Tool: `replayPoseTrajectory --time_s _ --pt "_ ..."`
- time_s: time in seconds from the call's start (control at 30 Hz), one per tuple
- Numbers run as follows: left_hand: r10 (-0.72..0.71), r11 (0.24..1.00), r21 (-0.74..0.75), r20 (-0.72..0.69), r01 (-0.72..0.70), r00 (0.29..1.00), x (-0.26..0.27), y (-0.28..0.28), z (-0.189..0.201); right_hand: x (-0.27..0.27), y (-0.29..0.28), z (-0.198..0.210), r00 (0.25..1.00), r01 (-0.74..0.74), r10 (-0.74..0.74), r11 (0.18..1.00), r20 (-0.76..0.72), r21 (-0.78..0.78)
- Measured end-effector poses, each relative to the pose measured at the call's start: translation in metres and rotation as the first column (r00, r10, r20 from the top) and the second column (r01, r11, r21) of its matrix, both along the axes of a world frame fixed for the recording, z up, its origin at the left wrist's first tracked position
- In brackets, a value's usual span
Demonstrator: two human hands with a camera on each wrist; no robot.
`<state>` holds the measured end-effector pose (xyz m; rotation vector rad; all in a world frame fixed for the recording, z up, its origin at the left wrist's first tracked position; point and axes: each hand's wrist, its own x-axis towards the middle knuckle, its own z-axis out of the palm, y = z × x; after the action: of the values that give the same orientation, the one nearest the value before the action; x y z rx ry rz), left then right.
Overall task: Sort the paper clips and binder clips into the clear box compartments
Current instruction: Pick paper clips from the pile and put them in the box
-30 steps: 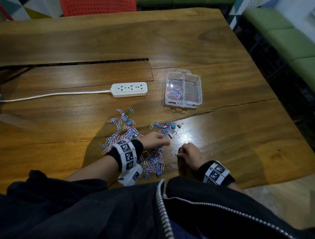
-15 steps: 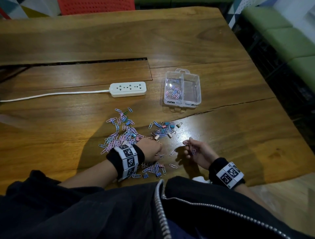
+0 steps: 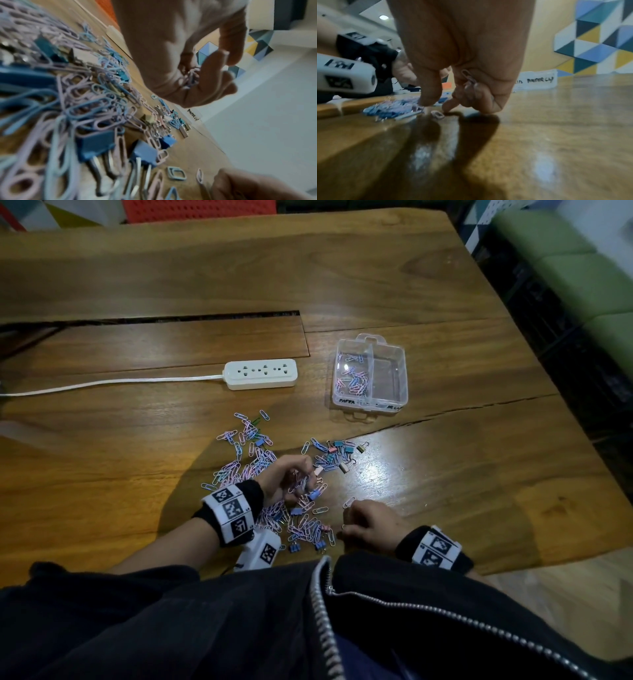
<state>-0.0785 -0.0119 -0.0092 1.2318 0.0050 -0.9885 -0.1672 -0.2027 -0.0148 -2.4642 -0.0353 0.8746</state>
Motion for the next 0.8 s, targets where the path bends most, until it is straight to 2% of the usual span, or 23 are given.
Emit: replayPoseTrajectory --time_s 0.07,0.13,0.17,0.23,0.3,0.33,0.4,0.47,0.53,0.63,0.7,0.73,0.8 --pt "-0.019 0.990 0.143 0.042 0.013 0.999 -0.001 -0.003 0.002 -0.001 -0.002 -0.005 0.995 -0.086 0.089 0.994 0.036 -0.069" --pt "-0.155 0.924 0.372 0.163 0.085 0.974 -0.005 -0.006 0.003 0.000 -0.001 -0.004 0.993 -0.102 0.107 0.991 0.058 -0.085" --pt "-0.278 0.861 0.491 0.242 0.129 0.930 -0.007 -0.006 0.002 0.001 0.000 -0.003 0.994 -0.086 0.090 0.994 0.059 -0.070" --pt "-0.541 0.713 0.672 0.346 0.201 0.766 -0.014 -0.006 -0.002 0.002 0.000 -0.001 0.999 -0.015 0.016 1.000 0.029 -0.016" --pt "-0.708 0.580 0.783 0.350 0.223 0.613 -0.020 -0.005 -0.005 0.007 -0.003 0.000 0.987 0.159 -0.158 0.982 -0.012 0.105" --pt "-0.756 0.534 0.819 0.350 0.211 0.554 -0.022 -0.004 -0.005 0.009 -0.005 0.002 0.965 0.262 -0.258 0.945 -0.044 0.197" --pt "-0.810 0.490 0.855 0.374 0.169 0.452 -0.025 -0.006 -0.004 0.013 -0.011 0.006 0.897 0.440 -0.414 0.808 -0.153 0.393" --pt "-0.834 0.482 0.870 0.418 0.106 0.362 -0.028 -0.010 -0.006 0.018 -0.016 0.011 0.801 0.593 -0.495 0.580 -0.336 0.559" --pt "-0.852 0.464 0.885 0.437 0.029 0.289 -0.031 -0.014 -0.007 0.022 -0.019 0.014 0.705 0.697 -0.518 0.385 -0.484 0.605" --pt "-0.874 0.432 0.901 0.426 -0.026 0.234 -0.035 -0.018 -0.010 0.024 -0.019 0.014 0.620 0.771 -0.519 0.265 -0.588 0.579" --pt "-0.888 0.409 0.912 0.408 -0.041 0.214 -0.036 -0.020 -0.011 0.025 -0.016 0.013 0.602 0.787 -0.542 0.282 -0.586 0.548" --pt "-0.894 0.398 0.916 0.399 -0.049 0.204 -0.037 -0.021 -0.012 0.025 -0.014 0.012 0.618 0.779 -0.565 0.348 -0.546 0.522" --pt "-0.895 0.393 0.918 0.394 -0.051 0.210 -0.036 -0.021 -0.013 0.023 -0.009 0.010 0.717 0.696 -0.588 0.570 -0.374 0.438"
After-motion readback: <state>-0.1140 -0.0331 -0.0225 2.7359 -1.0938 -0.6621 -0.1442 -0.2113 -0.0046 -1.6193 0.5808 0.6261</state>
